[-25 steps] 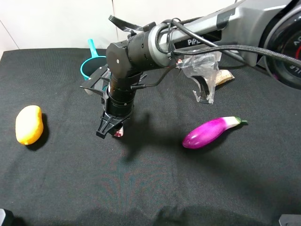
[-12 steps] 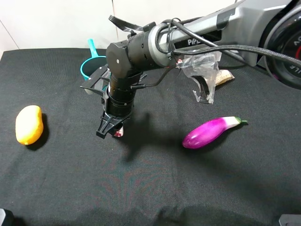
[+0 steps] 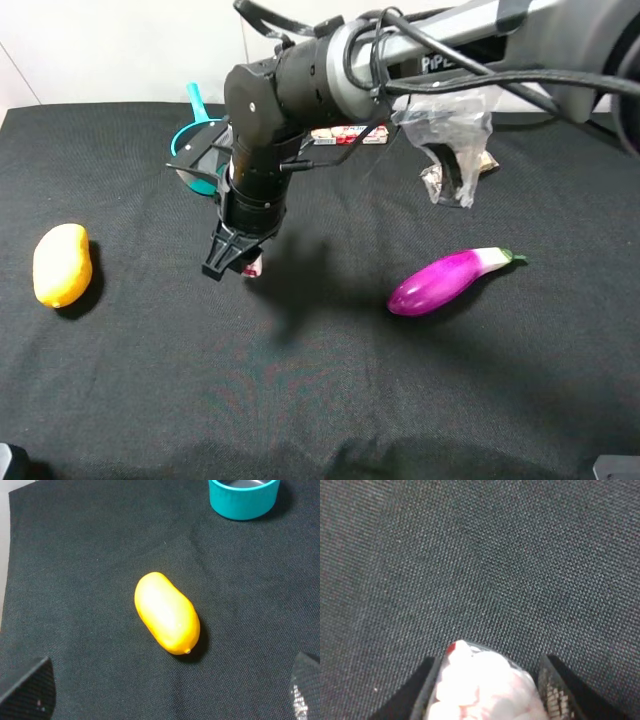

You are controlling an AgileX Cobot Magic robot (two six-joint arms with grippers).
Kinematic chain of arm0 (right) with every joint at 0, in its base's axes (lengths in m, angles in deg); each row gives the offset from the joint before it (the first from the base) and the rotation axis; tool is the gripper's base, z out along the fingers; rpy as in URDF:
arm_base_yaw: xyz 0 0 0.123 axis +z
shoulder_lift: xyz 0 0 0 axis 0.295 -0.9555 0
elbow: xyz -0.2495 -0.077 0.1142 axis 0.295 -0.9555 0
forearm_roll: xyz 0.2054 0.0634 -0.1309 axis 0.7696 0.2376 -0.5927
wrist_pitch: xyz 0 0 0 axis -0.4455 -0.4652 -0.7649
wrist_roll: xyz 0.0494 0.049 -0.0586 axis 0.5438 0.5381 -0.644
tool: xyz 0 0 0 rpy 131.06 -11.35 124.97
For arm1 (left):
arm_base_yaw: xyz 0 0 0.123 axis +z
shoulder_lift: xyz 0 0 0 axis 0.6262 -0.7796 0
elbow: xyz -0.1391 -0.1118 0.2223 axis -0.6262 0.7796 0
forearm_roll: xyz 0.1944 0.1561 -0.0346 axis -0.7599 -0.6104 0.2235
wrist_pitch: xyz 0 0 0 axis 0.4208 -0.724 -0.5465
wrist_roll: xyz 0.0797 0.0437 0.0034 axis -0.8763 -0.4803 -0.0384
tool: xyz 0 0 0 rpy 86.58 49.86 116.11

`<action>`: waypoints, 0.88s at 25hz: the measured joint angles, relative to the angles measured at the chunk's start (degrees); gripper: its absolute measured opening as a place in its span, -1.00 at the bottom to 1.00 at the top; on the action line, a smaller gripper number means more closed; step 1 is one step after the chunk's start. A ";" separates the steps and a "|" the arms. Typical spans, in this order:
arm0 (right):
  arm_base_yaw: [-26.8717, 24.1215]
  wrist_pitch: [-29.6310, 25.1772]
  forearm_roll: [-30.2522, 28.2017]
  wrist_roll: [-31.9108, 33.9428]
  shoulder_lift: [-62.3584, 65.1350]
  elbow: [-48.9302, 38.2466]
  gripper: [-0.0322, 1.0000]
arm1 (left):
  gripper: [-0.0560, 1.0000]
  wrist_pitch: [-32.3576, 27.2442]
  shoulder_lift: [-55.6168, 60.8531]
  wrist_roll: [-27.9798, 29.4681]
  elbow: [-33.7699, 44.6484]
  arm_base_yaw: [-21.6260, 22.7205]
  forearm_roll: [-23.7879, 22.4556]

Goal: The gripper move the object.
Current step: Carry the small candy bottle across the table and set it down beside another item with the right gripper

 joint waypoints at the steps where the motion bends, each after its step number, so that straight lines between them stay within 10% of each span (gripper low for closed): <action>1: 0.00 -0.21 -0.23 0.27 0.40 0.00 -0.33 | 0.98 0.00 0.00 0.00 0.00 0.00 0.00; 22: 0.00 -9.40 -1.74 6.88 10.27 0.00 -0.33 | 0.98 0.00 0.00 0.00 0.00 0.00 0.00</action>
